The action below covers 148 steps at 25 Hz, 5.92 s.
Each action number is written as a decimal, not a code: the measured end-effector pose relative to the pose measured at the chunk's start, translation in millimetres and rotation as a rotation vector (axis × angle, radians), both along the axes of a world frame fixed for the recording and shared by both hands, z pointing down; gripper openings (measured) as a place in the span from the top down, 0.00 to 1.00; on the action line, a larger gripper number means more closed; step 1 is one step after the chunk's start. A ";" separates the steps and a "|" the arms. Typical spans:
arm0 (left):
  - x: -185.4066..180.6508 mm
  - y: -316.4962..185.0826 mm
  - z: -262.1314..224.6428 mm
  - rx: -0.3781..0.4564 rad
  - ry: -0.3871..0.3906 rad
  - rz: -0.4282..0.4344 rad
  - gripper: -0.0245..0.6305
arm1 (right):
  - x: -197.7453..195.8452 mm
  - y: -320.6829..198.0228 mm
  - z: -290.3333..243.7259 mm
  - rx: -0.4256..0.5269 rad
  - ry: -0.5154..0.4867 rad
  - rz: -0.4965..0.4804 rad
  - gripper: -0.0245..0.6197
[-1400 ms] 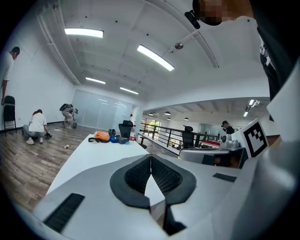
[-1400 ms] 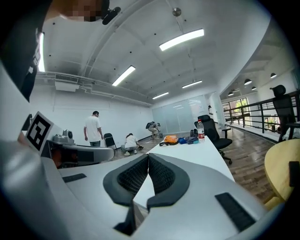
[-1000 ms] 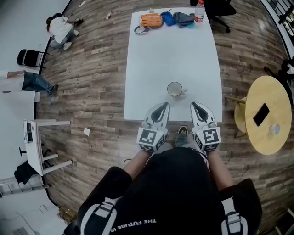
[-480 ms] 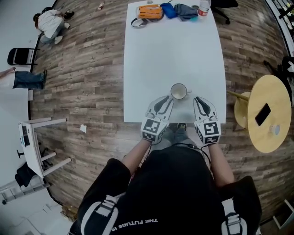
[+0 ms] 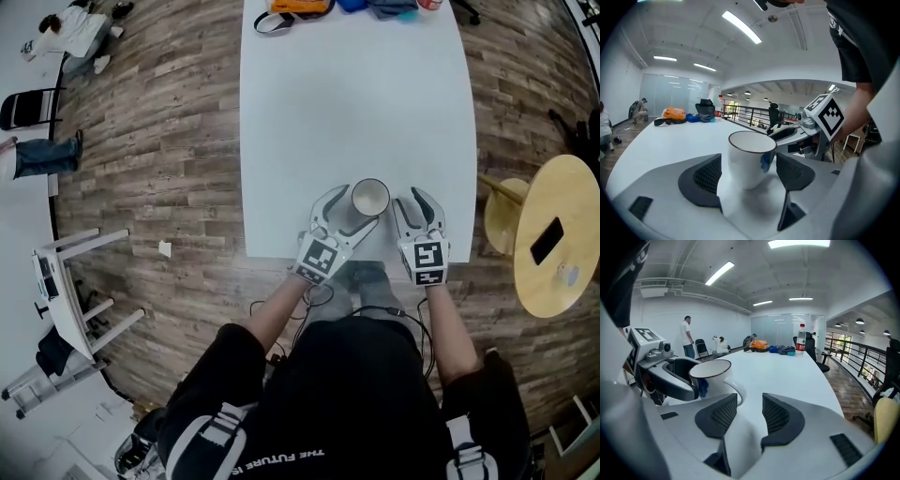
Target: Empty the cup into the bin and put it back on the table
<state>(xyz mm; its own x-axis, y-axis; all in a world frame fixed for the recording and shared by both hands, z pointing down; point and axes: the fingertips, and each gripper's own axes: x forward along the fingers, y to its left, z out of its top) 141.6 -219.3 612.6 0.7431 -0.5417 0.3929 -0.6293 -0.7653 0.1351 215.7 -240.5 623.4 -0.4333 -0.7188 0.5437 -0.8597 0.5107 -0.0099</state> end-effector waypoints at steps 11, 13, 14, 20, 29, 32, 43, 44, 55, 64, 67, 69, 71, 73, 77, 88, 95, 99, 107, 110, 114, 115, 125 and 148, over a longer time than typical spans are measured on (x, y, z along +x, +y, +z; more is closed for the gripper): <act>13.7 -0.1 18.8 0.054 0.011 0.174 0.41 | -12.6 -13.5 5.8 0.040 -0.014 -0.017 0.73; 13.5 -0.4 25.4 0.042 0.006 0.194 0.41 | -17.0 -12.8 5.4 0.042 -0.025 -0.024 0.84; 13.9 -1.8 25.6 0.041 0.007 0.199 0.41 | -18.0 -13.1 5.3 0.044 -0.029 -0.017 0.86; 18.8 -10.0 14.5 0.051 0.043 0.224 0.41 | -13.5 -17.7 5.3 0.033 -0.084 0.049 0.87; 21.9 -13.8 -35.0 0.121 0.179 0.187 0.41 | -11.3 -15.8 -28.7 0.034 -0.269 0.072 0.88; 14.6 -11.3 -64.7 0.160 0.230 0.148 0.41 | -18.9 -13.4 -54.6 0.058 -0.312 0.046 0.88; -11.7 36.8 -118.4 0.153 0.231 0.167 0.34 | -77.0 17.1 -123.8 0.120 -0.261 -0.161 0.89; -17.8 40.0 -120.4 0.140 0.234 0.158 0.34 | -83.1 20.4 -126.0 0.113 -0.257 -0.168 0.89; -125.7 89.7 -140.1 0.140 0.258 -0.161 0.34 | -186.1 61.6 -158.2 -0.013 -0.431 -0.283 0.89; -220.6 138.8 -151.7 0.196 0.210 -0.361 0.35 | -300.7 116.4 -163.7 -0.023 -0.370 -0.583 0.89; -257.1 164.5 -147.6 0.170 0.215 -0.446 0.35 | -341.1 143.0 -161.8 -0.028 -0.346 -0.697 0.89; -282.7 185.2 -142.6 0.155 0.218 -0.516 0.35 | -369.6 164.8 -157.0 -0.046 -0.349 -0.776 0.89; -307.7 205.6 -137.1 0.147 0.222 -0.591 0.35 | -397.2 186.5 -151.2 -0.065 -0.357 -0.851 0.89; -331.3 224.7 -131.6 0.140 0.224 -0.660 0.35 | -423.3 207.0 -146.2 -0.072 -0.354 -0.923 0.89; -370.3 260.4 -119.9 0.106 0.258 -0.794 0.35 | -467.2 245.5 -135.7 -0.099 -0.331 -1.064 0.89; -399.9 296.1 -42.0 -0.218 0.460 -0.953 0.35 | -502.8 284.0 -46.9 -0.390 -0.049 -1.127 0.89; -386.2 304.3 29.4 -0.400 0.637 -0.953 0.35 | -488.5 292.8 31.8 -0.564 0.143 -1.091 0.89; -380.8 307.4 57.1 -0.472 0.707 -0.964 0.35 | -482.1 296.6 62.7 -0.641 0.220 -1.077 0.89; -373.3 302.6 73.8 -0.505 0.770 -0.974 0.35 | -473.2 293.3 82.1 -0.699 0.262 -1.073 0.89; -370.9 302.0 75.1 -0.513 0.778 -0.973 0.35 | -471.4 292.8 83.3 -0.704 0.271 -1.081 0.89; -371.0 303.4 76.9 -0.512 0.778 -0.985 0.35 | -471.7 294.6 85.4 -0.706 0.277 -1.087 0.89; -371.5 303.9 76.4 -0.509 0.777 -0.989 0.35 | -472.5 295.1 84.7 -0.702 0.276 -1.089 0.89; -392.6 293.0 8.2 -0.245 0.450 -0.979 0.35 | -499.4 281.6 1.1 -0.396 -0.010 -1.165 0.89; -208.3 115.1 -140.0 0.205 0.078 -0.254 0.35 | -286.0 95.5 -181.5 0.297 -0.250 -0.556 0.89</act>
<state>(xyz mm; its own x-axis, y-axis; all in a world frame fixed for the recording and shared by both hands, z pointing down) -66.6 -104.2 472.6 0.5978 -0.7753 0.2040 -0.7973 -0.6015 0.0501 -70.3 -145.1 441.8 -0.8687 -0.4562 0.1927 -0.4587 0.8879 0.0343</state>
